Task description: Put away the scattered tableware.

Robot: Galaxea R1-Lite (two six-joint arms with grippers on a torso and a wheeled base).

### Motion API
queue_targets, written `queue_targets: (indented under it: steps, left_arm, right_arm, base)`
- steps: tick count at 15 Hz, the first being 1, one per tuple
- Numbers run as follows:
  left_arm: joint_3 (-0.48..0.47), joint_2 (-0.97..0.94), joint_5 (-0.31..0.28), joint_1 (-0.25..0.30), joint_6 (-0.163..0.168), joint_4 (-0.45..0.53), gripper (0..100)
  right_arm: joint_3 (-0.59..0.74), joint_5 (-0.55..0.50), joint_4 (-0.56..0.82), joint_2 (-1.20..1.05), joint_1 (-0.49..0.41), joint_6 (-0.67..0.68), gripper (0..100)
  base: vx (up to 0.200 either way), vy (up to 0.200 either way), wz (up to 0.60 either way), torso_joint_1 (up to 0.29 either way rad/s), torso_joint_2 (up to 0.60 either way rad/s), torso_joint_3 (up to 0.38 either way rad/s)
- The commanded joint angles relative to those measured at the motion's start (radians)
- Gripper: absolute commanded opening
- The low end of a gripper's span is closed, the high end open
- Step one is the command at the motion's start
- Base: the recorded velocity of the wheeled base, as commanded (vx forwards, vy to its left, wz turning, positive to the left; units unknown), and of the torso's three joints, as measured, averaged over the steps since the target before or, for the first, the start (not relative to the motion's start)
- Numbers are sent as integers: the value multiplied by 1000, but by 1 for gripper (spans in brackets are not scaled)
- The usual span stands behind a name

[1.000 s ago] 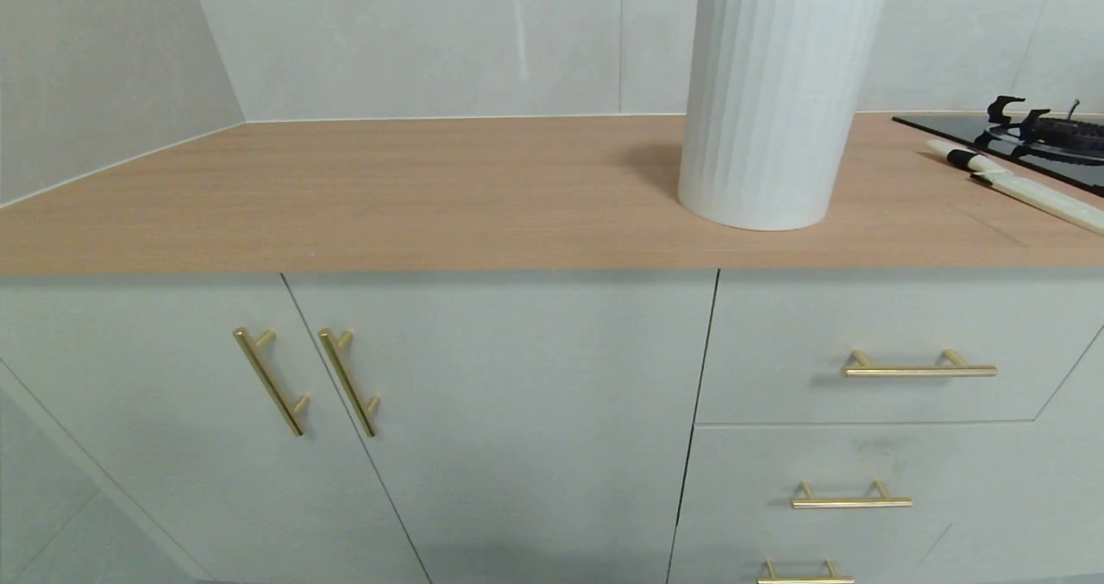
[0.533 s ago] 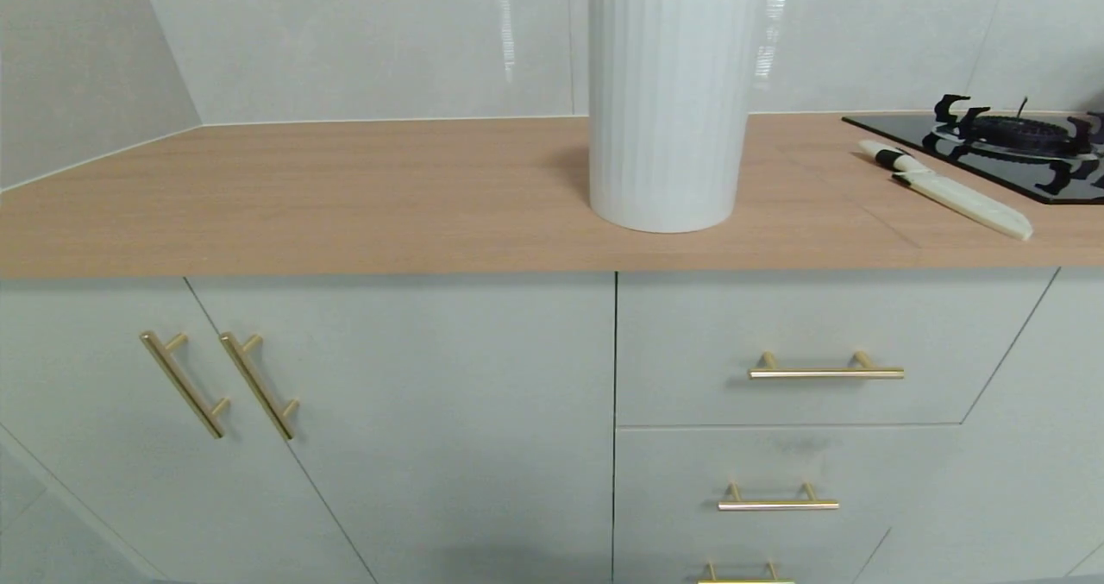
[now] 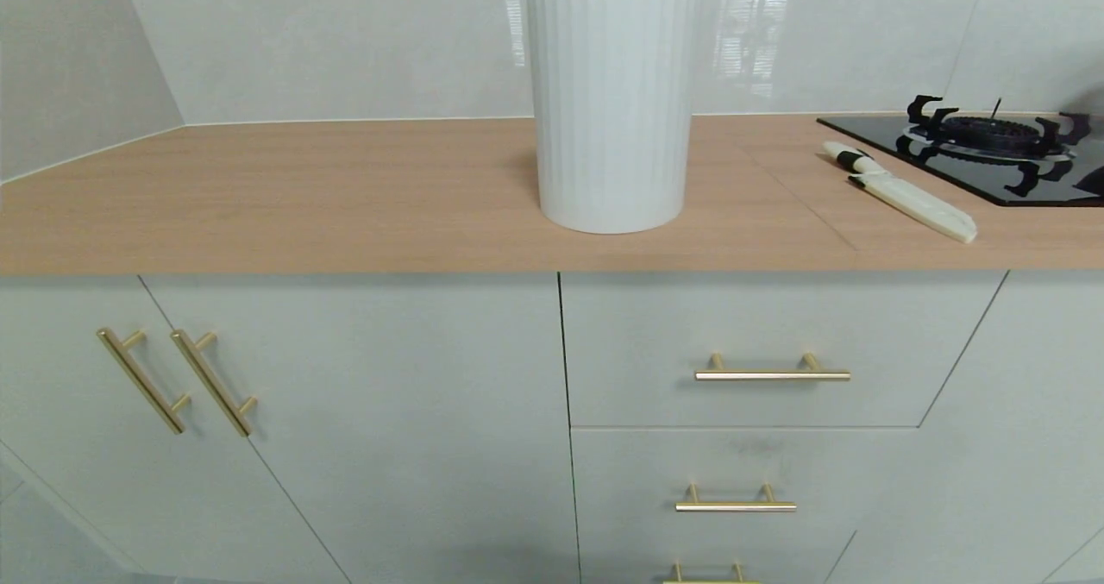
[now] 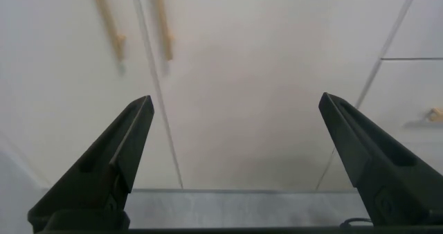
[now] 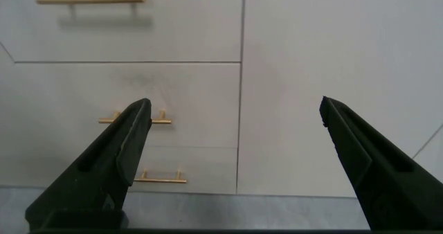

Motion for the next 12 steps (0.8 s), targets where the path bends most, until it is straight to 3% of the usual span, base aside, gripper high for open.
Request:
queue_targets:
  steps: [1,7,12]
  left_arm:
    - [0,0,0,0,0,-1,100]
    - [0,0,0,0,0,-1,100]
    - [0,0,0,0,0,-1,100]
  right_arm:
    - [0,1,0,1,1,0,100]
    - [0,-1,0,1,1,0,100]
    - [0,-1,0,1,1,0,100]
  base:
    - [0,0,0,0,0,0]
    - [0,0,0,0,0,0]
    - [0,0,0,32,-257,-292]
